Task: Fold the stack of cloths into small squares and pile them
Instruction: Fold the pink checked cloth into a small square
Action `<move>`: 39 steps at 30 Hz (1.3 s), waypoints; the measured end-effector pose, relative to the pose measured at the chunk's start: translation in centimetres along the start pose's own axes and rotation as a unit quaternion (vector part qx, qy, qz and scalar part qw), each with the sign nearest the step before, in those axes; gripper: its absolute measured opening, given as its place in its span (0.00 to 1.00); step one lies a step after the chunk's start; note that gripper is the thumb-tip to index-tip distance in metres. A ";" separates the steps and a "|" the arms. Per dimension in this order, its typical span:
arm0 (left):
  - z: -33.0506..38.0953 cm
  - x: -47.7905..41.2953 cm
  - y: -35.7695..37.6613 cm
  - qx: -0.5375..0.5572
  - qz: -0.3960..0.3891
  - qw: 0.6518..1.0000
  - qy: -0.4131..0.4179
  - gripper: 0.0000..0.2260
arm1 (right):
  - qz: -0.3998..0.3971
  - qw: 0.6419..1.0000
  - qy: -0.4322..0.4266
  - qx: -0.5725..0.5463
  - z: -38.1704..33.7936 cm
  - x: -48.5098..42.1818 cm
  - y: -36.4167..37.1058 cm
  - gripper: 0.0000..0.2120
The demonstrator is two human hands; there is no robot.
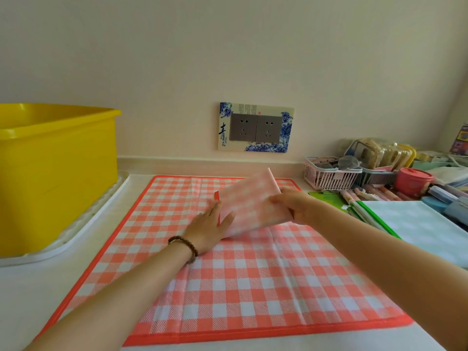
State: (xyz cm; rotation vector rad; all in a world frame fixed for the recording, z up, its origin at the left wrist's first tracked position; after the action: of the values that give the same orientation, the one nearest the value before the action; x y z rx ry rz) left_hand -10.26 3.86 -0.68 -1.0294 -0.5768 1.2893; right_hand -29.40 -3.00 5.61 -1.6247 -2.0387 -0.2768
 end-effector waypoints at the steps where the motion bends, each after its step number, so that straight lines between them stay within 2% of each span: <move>1: 0.5 -0.1 -0.4 0.076 0.029 0.997 -0.007 0.32 | 0.001 1.000 -0.024 0.005 -0.3 0.6 -0.4 0.14; 3: 1.4 -0.8 -1.3 0.230 0.097 0.968 -0.035 0.33 | -0.001 0.998 -0.063 0.009 -1.0 2.1 -1.8 0.16; 5: 2.9 -1.7 -2.3 0.337 0.124 0.931 -0.071 0.36 | -0.003 0.995 -0.095 0.013 -1.8 3.9 -3.7 0.16; 6: 3.8 -2.3 -2.6 0.396 0.116 0.908 -0.071 0.34 | -0.005 0.994 -0.110 0.010 -2.1 4.9 -4.8 0.15; 9: 7.1 -4.1 -3.3 0.576 0.075 0.813 -0.040 0.17 | -0.009 0.991 -0.134 -0.019 -2.6 7.1 -9.0 0.14; 10: 8.3 -4.6 -3.4 0.602 0.075 0.794 -0.034 0.13 | -0.009 0.991 -0.132 -0.025 -2.6 7.9 -10.4 0.14; 14: 12.8 -6.9 -3.0 0.629 0.099 0.771 -0.022 0.05 | 0.042 0.993 -0.112 -0.019 -2.0 9.7 -16.4 0.13; 17: 15.9 -8.6 -1.7 0.641 0.076 0.764 -0.008 0.03 | 0.080 0.991 -0.102 -0.024 -1.1 10.5 -20.5 0.15; 21: 19.6 -10.0 0.8 0.636 0.048 0.770 -0.005 0.02 | 0.140 0.989 -0.047 -0.010 0.9 11.5 -24.8 0.13; 26: 22.4 -10.8 4.4 0.632 0.008 0.774 -0.035 0.02 | 0.180 0.983 0.016 0.030 3.8 11.0 -28.9 0.18; 30: 23.2 -11.0 6.7 0.629 -0.010 0.774 -0.063 0.02 | 0.206 0.976 0.032 0.058 5.4 10.1 -30.8 0.08; 34: 23.5 -11.0 7.8 0.591 -0.022 0.803 -0.069 0.02 | 0.210 0.971 0.070 0.086 6.5 9.8 -31.4 0.21; 39: 23.3 -10.9 8.1 0.548 -0.025 0.834 -0.060 0.06 | 0.247 0.954 0.073 0.152 7.0 9.6 -31.3 0.24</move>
State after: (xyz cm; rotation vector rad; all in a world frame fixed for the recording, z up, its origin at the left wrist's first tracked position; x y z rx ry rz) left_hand -36.29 -0.15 5.09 0.0328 0.1047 1.3426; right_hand -62.53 0.15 9.37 -1.7834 -1.4220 0.0929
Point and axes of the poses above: each hand's wrist, its own x-axis away from the middle knuckle, its own y-axis out of the palm, z = x × y, the point moved 2 cm from there along -x, towards the middle knuckle, and after that the axes turned 15 degrees about y, right-handed, at the moved point
